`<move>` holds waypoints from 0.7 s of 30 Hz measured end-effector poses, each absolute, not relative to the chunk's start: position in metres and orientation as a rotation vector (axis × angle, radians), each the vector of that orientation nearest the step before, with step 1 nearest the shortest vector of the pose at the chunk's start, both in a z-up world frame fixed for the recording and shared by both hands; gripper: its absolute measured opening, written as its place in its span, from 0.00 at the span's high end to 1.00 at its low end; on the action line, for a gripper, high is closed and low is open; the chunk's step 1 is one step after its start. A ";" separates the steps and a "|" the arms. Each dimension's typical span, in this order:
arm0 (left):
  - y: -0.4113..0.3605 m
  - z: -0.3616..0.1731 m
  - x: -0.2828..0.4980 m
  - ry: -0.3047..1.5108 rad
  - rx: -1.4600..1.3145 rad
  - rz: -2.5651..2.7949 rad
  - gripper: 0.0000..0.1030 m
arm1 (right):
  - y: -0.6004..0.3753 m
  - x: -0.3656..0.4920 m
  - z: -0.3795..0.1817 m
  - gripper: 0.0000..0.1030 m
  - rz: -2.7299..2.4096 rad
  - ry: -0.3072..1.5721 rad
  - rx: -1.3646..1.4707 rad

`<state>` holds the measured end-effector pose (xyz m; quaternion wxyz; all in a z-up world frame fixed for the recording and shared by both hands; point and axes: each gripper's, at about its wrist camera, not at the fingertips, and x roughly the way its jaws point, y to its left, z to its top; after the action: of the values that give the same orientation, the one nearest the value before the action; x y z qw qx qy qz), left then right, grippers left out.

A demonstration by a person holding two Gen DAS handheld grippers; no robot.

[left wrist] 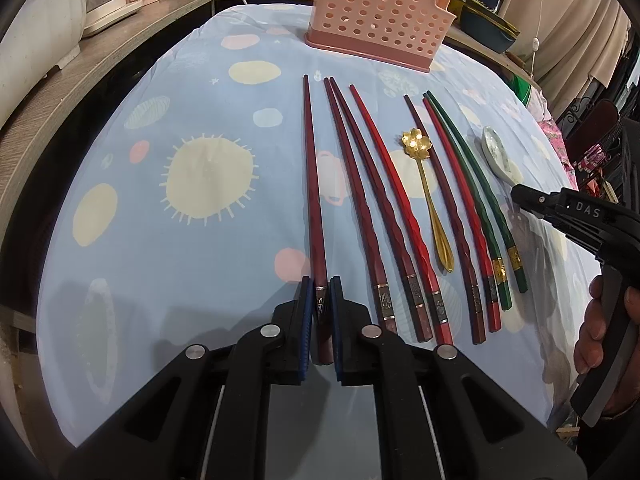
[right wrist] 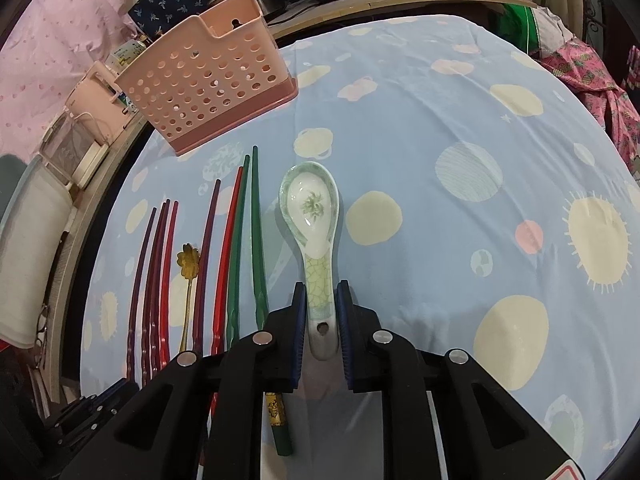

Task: Organize utensils
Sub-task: 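Grasp a dark red chopstick with the left tool while the right tool grasps the white ceramic spoon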

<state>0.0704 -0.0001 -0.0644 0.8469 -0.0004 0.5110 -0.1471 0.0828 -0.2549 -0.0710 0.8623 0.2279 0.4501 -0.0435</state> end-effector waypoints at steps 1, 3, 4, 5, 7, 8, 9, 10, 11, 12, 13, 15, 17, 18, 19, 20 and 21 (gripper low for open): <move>0.000 -0.064 0.070 1.078 -0.001 -0.310 0.92 | -0.255 0.082 -0.068 0.82 -0.088 0.937 0.480; 0.000 -0.064 0.070 1.077 -0.002 -0.311 0.92 | -0.258 0.082 -0.063 0.82 -0.088 0.922 0.488; 0.000 -0.064 0.070 1.077 -0.003 -0.311 0.92 | -0.260 0.082 -0.062 0.82 -0.088 0.915 0.494; 0.000 -0.064 0.070 1.077 -0.002 -0.311 0.92 | -0.261 0.082 -0.061 0.82 -0.089 0.910 0.499; 0.000 -0.064 0.070 1.077 -0.002 -0.310 0.92 | -0.264 0.084 -0.064 0.82 -0.090 0.918 0.506; 0.000 -0.065 0.070 1.077 -0.001 -0.310 0.92 | -0.265 0.085 -0.067 0.83 -0.089 0.925 0.510; 0.000 -0.065 0.070 1.077 -0.002 -0.311 0.92 | -0.265 0.086 -0.070 0.83 -0.089 0.936 0.512; 0.000 -0.065 0.070 1.077 -0.002 -0.311 0.92 | -0.264 0.086 -0.074 0.83 -0.088 0.945 0.514; 0.000 -0.065 0.070 1.077 -0.002 -0.311 0.92 | -0.264 0.086 -0.077 0.84 -0.087 0.953 0.515; 0.000 -0.065 0.070 1.077 -0.003 -0.311 0.92 | -0.263 0.086 -0.079 0.84 -0.084 0.957 0.515; 0.000 -0.065 0.070 1.076 -0.002 -0.311 0.92 | -0.261 0.085 -0.080 0.84 -0.082 0.956 0.511; 0.000 -0.065 0.070 1.075 -0.002 -0.310 0.92 | -0.259 0.084 -0.080 0.85 -0.084 0.951 0.495; 0.001 -0.065 0.070 1.072 -0.005 -0.310 0.92 | -0.259 0.083 -0.081 0.86 -0.083 0.948 0.494; 0.001 -0.065 0.070 1.071 -0.007 -0.310 0.92 | -0.259 0.082 -0.081 0.86 -0.082 0.946 0.492; 0.001 -0.065 0.070 1.070 -0.010 -0.311 0.92 | -0.259 0.081 -0.081 0.86 -0.082 0.944 0.490; 0.002 -0.065 0.070 1.068 -0.014 -0.311 0.92 | -0.258 0.080 -0.082 0.86 -0.082 0.941 0.485; 0.002 -0.065 0.070 1.067 -0.018 -0.312 0.92 | -0.257 0.079 -0.082 0.87 -0.083 0.939 0.480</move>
<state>0.0703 0.0020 -0.0652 0.8495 -0.0084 0.5063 -0.1480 0.0794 -0.2573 -0.0818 0.8633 0.2290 0.4481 -0.0394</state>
